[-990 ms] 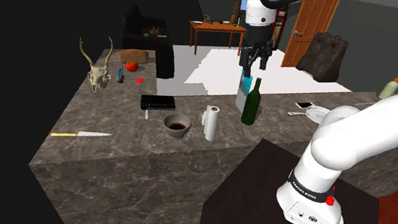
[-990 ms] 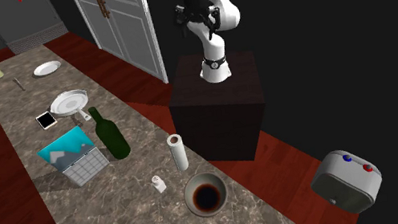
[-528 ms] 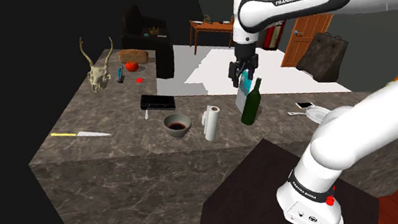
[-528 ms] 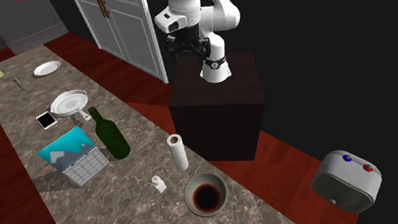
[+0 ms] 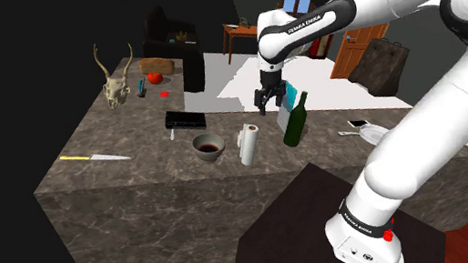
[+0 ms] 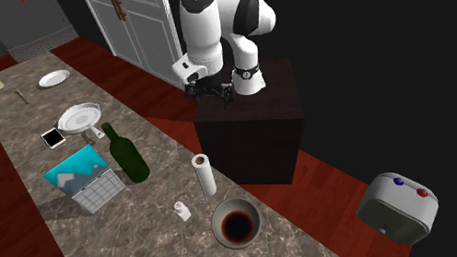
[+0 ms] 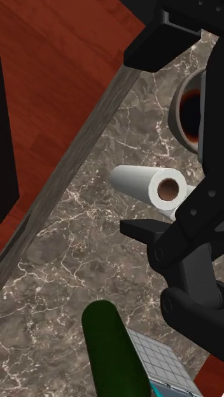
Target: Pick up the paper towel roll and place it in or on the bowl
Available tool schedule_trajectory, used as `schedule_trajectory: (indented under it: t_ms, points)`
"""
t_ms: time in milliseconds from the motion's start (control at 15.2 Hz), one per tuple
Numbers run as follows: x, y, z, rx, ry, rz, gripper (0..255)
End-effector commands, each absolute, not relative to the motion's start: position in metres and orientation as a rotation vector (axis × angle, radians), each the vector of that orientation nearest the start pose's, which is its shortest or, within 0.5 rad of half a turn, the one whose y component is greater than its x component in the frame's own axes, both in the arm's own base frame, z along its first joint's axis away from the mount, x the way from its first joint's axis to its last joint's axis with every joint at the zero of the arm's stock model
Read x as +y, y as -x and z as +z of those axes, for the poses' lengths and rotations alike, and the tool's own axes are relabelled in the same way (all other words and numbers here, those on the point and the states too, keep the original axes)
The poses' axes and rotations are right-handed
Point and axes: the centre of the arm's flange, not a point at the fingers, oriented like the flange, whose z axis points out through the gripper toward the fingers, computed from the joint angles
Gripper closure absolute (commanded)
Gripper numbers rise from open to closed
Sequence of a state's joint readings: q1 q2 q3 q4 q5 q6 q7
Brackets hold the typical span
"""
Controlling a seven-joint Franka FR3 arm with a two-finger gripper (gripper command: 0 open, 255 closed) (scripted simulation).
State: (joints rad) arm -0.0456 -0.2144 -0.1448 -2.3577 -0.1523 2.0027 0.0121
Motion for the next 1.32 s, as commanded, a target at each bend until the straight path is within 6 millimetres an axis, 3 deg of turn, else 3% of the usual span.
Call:
schedule_trajectory:
  t_ms: [0,726,1254]
  points:
    - [-0.107,-0.456,0.381,0.194,3.216,0.247,0]
    - [-0.148,-0.537,0.264,0.168,3.208,0.285,0]
    - [-0.153,-0.534,0.222,0.167,3.207,0.287,0]
